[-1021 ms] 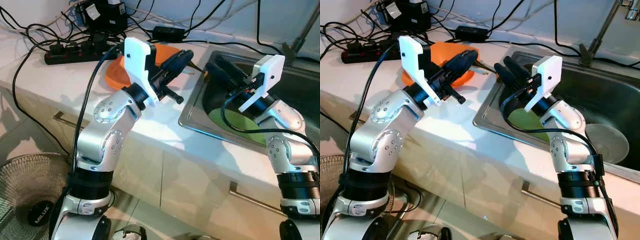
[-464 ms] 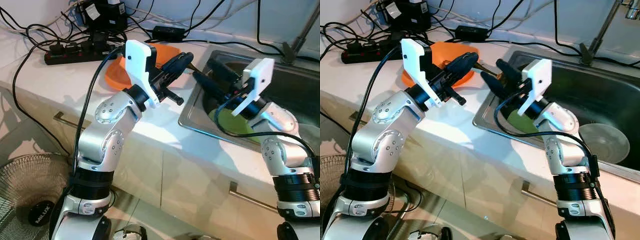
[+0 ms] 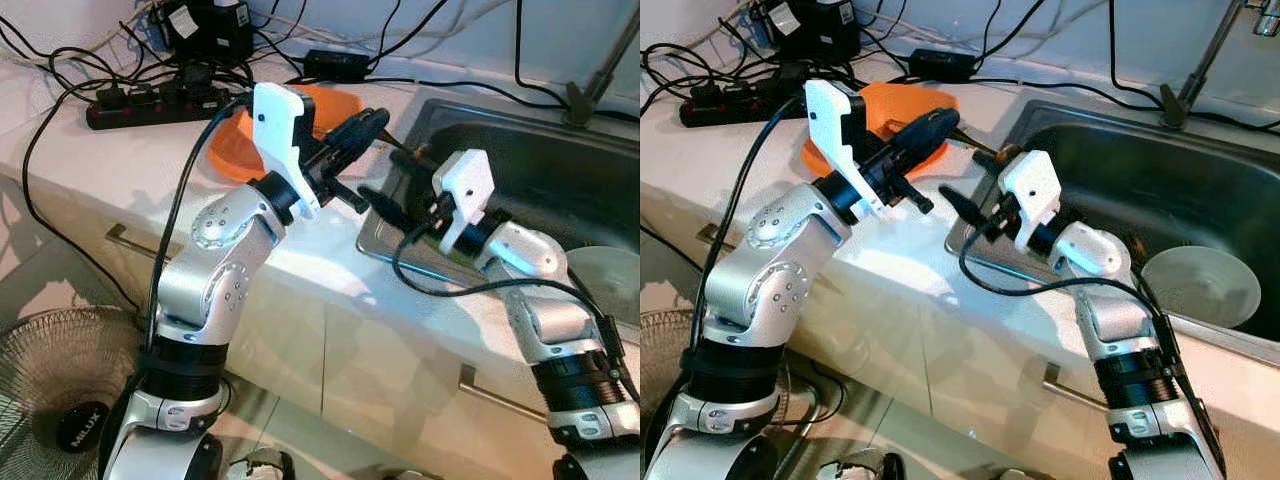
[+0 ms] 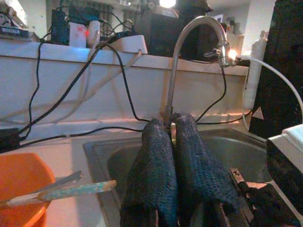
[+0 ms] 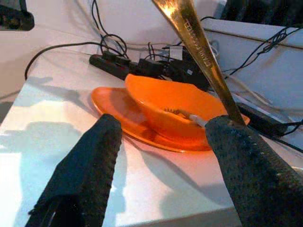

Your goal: Kitchen organization

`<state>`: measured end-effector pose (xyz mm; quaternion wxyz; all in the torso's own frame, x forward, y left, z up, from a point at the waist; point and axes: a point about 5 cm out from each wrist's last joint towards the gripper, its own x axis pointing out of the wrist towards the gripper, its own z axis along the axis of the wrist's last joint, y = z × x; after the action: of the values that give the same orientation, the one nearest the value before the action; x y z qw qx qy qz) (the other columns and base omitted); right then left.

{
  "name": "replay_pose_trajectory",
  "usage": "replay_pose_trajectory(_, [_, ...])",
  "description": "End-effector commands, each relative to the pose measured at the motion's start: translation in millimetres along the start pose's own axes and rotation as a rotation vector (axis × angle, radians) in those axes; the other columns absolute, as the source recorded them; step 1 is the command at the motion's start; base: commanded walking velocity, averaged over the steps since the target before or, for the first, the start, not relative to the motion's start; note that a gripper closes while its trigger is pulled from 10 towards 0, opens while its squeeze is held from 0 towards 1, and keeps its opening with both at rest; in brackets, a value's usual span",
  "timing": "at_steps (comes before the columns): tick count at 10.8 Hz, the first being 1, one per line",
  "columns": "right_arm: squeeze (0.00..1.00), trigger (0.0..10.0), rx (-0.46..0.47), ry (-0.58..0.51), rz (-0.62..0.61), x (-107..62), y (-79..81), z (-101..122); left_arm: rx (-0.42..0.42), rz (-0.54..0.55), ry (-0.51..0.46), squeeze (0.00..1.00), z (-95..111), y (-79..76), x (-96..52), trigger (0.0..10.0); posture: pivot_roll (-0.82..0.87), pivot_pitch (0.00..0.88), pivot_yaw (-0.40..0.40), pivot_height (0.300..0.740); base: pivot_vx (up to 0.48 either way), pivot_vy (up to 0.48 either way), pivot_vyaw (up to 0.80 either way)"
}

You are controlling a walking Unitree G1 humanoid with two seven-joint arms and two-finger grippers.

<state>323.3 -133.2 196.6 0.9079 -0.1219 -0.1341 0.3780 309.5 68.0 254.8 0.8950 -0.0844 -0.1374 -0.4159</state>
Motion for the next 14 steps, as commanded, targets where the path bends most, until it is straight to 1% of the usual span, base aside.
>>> replay_pose_trajectory(1, [0.0, 10.0, -0.026, -0.022, -0.034, 1.6, -6.1, 4.8, -0.008, -0.004, 0.015, 0.0, -3.7, -0.3, -1.3, 10.0, 0.08, 0.048, 0.048, 0.74, 0.0, 0.0, 0.0])
replay_pose_trajectory(2, [0.0, 10.0, 0.032, -0.099, -0.045, -0.5, -10.5, 14.5, -0.006, 0.001, 0.017, 0.0, -4.1, 1.3, -2.5, 10.0, 0.07, 0.045, 0.05, 0.74, 0.0, 0.0, 0.0])
replay_pose_trajectory(3, [0.0, 10.0, 0.019, -0.116, -0.045, -1.5, -11.2, 17.8, -0.006, 0.001, 0.019, 0.0, -4.2, 1.8, -2.6, 10.0, 0.07, 0.048, 0.052, 0.74, 0.0, 0.0, 0.0])
replay_pose_trajectory(5, [0.0, 10.0, 0.05, -0.157, -0.065, -3.3, -13.9, 20.8, -0.007, -0.001, 0.024, 0.0, -5.2, 2.2, -2.4, 10.0, 0.07, 0.05, 0.054, 0.74, 0.0, 0.0, 0.0])
replay_pose_trajectory(7, [0.0, 10.0, 0.063, -0.17, -0.062, -3.1, -13.8, 21.4, -0.005, -0.004, 0.029, 0.0, -5.7, 1.9, -2.3, 10.0, 0.08, 0.049, 0.054, 0.74, 0.0, 0.0, 0.0])
replay_pose_trajectory(8, [0.0, 10.0, 0.085, -0.186, -0.041, -2.8, -11.3, 22.3, -0.006, -0.004, 0.031, 0.0, -6.1, 2.1, -2.4, 10.0, 0.08, 0.049, 0.054, 0.74, 0.0, 0.0, 0.0])
replay_pose_trajectory(9, [0.0, 10.0, 0.148, -0.235, 0.056, -5.5, -2.2, 28.7, -0.005, 0.007, 0.037, 0.0, -7.9, 4.0, -3.4, 10.0, 0.07, 0.05, 0.054, 0.74, 0.0, 0.0, 0.0])
replay_pose_trajectory(10, [0.0, 10.0, 0.175, -0.226, 0.124, -6.7, 5.5, 28.4, -0.001, 0.021, 0.036, 0.0, -8.3, 6.6, -3.5, 10.0, 0.07, 0.05, 0.054, 0.74, 0.0, 0.0, 0.0])
replay_pose_trajectory(12, [0.0, 10.0, 0.17, -0.171, 0.205, -7.0, 19.0, 19.6, 0.001, 0.019, 0.028, 0.0, -5.9, 6.1, -1.6, 10.0, 0.07, 0.048, 0.055, 0.74, 0.0, 0.0, 0.0])
replay_pose_trajectory(13, [0.0, 10.0, 0.146, -0.152, 0.193, -7.2, 18.5, 17.8, 0.002, 0.016, 0.028, 0.0, -5.6, 6.1, -1.6, 10.0, 0.08, 0.047, 0.056, 0.74, 0.0, 0.0, 0.0])
replay_pose_trajectory(14, [0.0, 10.0, 0.128, -0.138, 0.166, -7.4, 14.1, 17.8, 0.002, 0.013, 0.029, 0.0, -5.6, 6.0, -1.9, 10.0, 0.08, 0.047, 0.056, 0.74, 0.0, 0.0, 0.0])
